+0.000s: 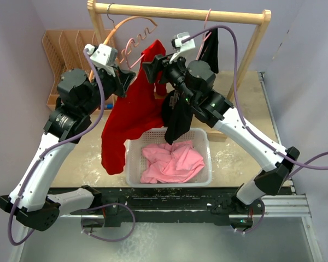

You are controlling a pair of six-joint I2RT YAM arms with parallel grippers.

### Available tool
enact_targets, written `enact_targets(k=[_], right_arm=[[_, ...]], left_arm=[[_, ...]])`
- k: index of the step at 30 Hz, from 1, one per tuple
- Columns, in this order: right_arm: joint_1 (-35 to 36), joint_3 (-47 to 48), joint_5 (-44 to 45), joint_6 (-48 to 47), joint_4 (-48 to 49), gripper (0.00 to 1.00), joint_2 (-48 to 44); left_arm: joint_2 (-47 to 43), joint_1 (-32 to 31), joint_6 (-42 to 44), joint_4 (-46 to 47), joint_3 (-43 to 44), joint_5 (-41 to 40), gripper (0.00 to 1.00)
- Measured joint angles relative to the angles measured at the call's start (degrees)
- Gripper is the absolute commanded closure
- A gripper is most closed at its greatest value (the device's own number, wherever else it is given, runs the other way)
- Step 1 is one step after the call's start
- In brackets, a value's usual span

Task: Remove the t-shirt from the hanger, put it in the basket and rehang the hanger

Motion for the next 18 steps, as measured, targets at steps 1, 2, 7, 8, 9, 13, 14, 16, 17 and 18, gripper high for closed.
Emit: enact_targets(k=[1,2,7,8,9,13,14,16,17,18], right_arm=[[0.0,0.0,-0.5,0.2,-0.2,0.33,0.4],[0.0,0.1,-0.8,0.4,-0.3,0.33,0.7],[0.0,0.4,-1.6,1.1,-1.0,0.33,2.3],[0.0,0.7,-1.9,1.2,-1.2,0.33,2.7],[0.0,0.9,-2.2,1.3,-1.2,0.33,3.1],[0.0,1.4,-2.4,1.7,-1.2,0.38,4.3],[0.0,1.4,-2.4,1.8,-1.3,0.44,4.6],[-0.1,1.4,-2.4,1.9,-1.3,0.56,5.1],[-0.1,1.4,-2.4,2.0,-1.3,0.6,5.3],[-0.2,1.4,-2.4,2.2,-1.3,0.64,5.5]], left_arm=[[0.0,0.0,-0.3,0.1,-0.2,0.2,1.0],[0.0,0.0,-0.5,0.2,-0.3,0.3,1.0],[0.0,0.0,-1.3,0.2,-0.5,1.4,1.0],[0.0,0.0,-1.4,0.4,-0.5,1.6,1.0],[0.0,0.0,-1.6,0.6,-0.7,1.9,1.0],[-0.5,0.0,-2.0,1.2,-2.2,2.3,1.0],[-0.6,0.0,-2.2,1.3,-2.5,2.3,1.0],[-0.8,0.0,-2.4,1.4,-3.0,2.3,1.0],[-0.9,0.0,-2.4,1.3,-3.2,2.3,1.0],[-1.0,0.0,-2.4,1.3,-3.4,2.4,1.0]])
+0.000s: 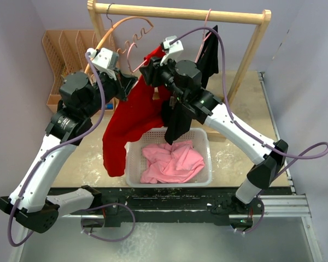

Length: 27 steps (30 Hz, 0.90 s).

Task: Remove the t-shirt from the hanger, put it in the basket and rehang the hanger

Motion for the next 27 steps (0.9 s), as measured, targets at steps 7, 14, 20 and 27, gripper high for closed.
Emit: enact_targets(k=[7,14,20,27], right_arm=[[-1.1,0.0,0.0,1.2,-0.3,0.99,0.9],[-2.1,-0.2,0.6,1.7,-0.3,1.0,0.9],[-3.3,-0.9,4.8,1.0,-0.6,1.0,0.0],[-8.7,-0.9,9.2,0.9,-3.1,1.0,-0.2]], left_arm=[[-1.9,0.0,0.0,0.0,-1.2,0.0,1.0],[-2.6,0.0,0.0,-0.1,-1.8,-0.3,1.0],[-2.6,0.0,0.0,-2.5,-2.9,-0.6,1.0],[-2.9,0.0,-0.6,-5.0,-6.1,2.6,1.0]])
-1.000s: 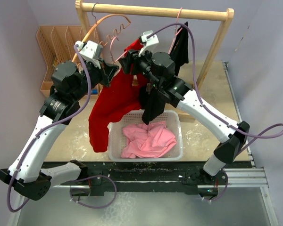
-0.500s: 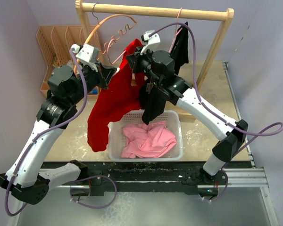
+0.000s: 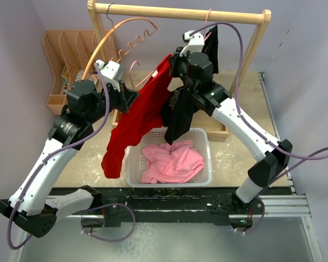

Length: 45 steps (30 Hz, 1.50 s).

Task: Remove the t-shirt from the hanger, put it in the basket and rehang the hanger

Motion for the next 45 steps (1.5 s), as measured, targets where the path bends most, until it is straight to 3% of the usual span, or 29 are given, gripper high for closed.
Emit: enact_targets(k=[19,31,38,45], right_arm=[[-3.6,-0.3,1.8,1.2,-3.2,1.0,3.3],[-1.5,-16.6,-3.0,-0.1,1.4,1.0,-8.1],[6.9,-22.7,-4.8,-2.9,4.6,1.0,-15.8],[7.4,-28.5,-6.3,-2.8,5.8,1.0,-21.2]], left_arm=[[-6.2,0.0,-1.4,-3.1,-2.8,6.9,1.0],[-2.1,0.0,-3.7,3.9,-3.4,4.6,1.0],[9.6,0.0,-4.4,8.8,6.5,2.6,1.0],[21.2,0.0,-3.6,8.3,22.4,-1.2,1.0]])
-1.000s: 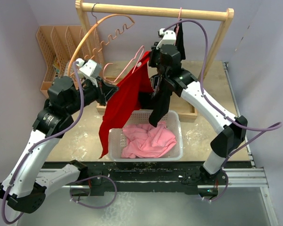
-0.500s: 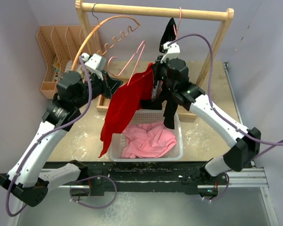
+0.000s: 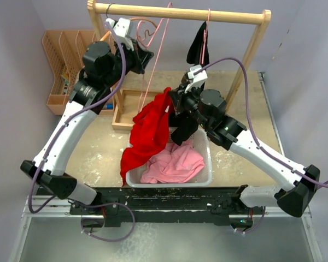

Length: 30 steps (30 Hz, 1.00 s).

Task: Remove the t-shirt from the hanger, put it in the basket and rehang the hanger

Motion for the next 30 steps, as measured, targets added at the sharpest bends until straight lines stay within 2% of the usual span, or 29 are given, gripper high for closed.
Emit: enact_targets(k=[10,17,23,25,30], right_arm=[[0.4,-2.7,-1.3,0.6,0.3,1.0,-2.0],[0.5,-3.8,-1.6,1.3,0.5,1.0,-2.1],[0.9,-3.9,-1.8,1.5,0.6,1.0,-2.1],[0.9,-3.9,-1.8,1.5,0.6,1.0,-2.2],[0.9,-3.9,-1.8,1.5,0.5,1.0,-2.5]], left_arm=[[12.5,0.8,4.0,-7.3,20.2,-3.1,1.0],[19.5,4.9,3.9,-12.0,28.5,-0.9,1.0],[23.3,8.9,2.2,-13.5,30.3,3.2,1.0],[23.6,9.5,2.0,-12.5,29.9,4.2,0.9],[21.0,9.5,1.0,-10.1,24.0,4.9,0.38]])
